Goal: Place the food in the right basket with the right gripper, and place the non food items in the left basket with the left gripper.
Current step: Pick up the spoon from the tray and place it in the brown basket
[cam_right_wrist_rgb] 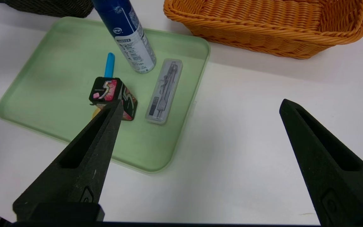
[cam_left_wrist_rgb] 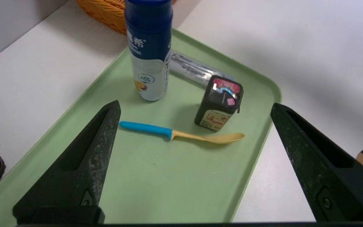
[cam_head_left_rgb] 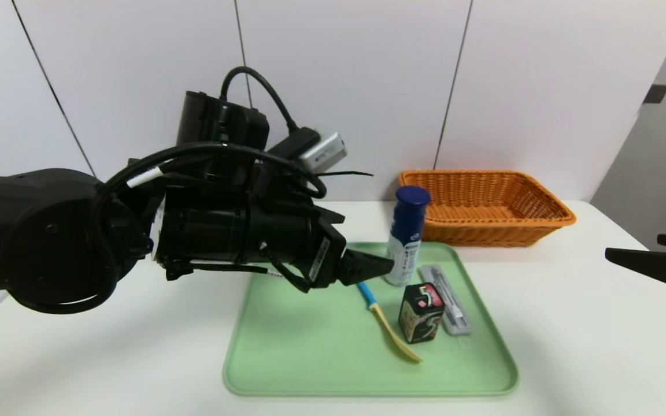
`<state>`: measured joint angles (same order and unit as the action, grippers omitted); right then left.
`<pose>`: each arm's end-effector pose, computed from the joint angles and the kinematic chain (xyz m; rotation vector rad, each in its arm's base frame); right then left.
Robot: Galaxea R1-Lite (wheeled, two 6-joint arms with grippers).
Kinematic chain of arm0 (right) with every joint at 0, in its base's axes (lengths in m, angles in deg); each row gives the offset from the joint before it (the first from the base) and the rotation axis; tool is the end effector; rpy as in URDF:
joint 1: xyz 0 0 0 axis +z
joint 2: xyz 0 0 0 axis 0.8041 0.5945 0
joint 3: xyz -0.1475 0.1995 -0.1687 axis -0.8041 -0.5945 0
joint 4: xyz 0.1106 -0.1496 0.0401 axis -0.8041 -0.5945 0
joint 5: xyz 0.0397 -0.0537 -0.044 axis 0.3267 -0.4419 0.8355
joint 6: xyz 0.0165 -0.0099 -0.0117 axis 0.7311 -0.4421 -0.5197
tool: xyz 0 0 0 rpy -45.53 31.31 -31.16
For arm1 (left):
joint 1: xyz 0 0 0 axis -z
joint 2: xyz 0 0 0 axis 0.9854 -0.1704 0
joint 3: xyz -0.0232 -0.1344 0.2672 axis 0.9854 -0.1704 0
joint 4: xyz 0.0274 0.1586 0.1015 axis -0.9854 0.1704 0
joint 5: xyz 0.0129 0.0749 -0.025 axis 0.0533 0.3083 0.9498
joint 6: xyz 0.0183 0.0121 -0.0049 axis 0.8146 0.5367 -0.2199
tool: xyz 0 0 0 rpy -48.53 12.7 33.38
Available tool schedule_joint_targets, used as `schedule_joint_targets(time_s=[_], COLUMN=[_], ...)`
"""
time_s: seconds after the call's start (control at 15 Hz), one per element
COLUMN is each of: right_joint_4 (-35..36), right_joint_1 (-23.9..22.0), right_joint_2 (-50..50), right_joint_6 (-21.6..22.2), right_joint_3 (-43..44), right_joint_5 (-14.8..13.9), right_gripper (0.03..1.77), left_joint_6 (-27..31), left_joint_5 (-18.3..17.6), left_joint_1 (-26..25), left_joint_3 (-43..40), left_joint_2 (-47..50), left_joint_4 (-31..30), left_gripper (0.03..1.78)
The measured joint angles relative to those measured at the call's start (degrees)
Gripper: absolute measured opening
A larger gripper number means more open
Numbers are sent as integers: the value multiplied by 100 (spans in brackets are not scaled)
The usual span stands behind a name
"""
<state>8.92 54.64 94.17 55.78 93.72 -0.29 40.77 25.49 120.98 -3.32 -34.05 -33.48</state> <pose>0.1278 0.0098 0.2557 0.0356 0.4255 0.3468 0.2372 -0.2147 0.2427 0.1581 0.3482 -1.0633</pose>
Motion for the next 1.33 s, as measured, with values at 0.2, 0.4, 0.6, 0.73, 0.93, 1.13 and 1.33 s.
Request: schedule_joint_targets(time_s=[0.2,0.4,0.6,0.73,0.93,1.13,1.33], right_joint_4=[2,4,2,13,13,15,20], right_joint_1=[2,2,6,6,9,9,9], right_joint_2=[0,-2,-7,-7,-13,-22,-22], right_joint_6=[-5,-7,-18,-18,-20,-9,-2], right_joint_3=[-83,-168,-269,-330,-430,-482,-529], right_joint_5=[11,12,12,9,11,-2,6], right_gripper=[171,171,171,171,171,171,171], left_joint_6=[708,1298,2238,2831,3418,3252,2222], left_joint_5=[-385,-892,-1417,-1535,-1601,-1819,-1788], left_joint_1=[-50,-247,-449,-532,-607,-636,-640], left_joint_3=[-15,0,7,16,55,115,151], left_joint_2=[-160,-438,-785,-1039,-1384,-1463,-1397], left_joint_4=[291,308,322,317,308,301,286], left_gripper=[169,169,169,169,169,169,169])
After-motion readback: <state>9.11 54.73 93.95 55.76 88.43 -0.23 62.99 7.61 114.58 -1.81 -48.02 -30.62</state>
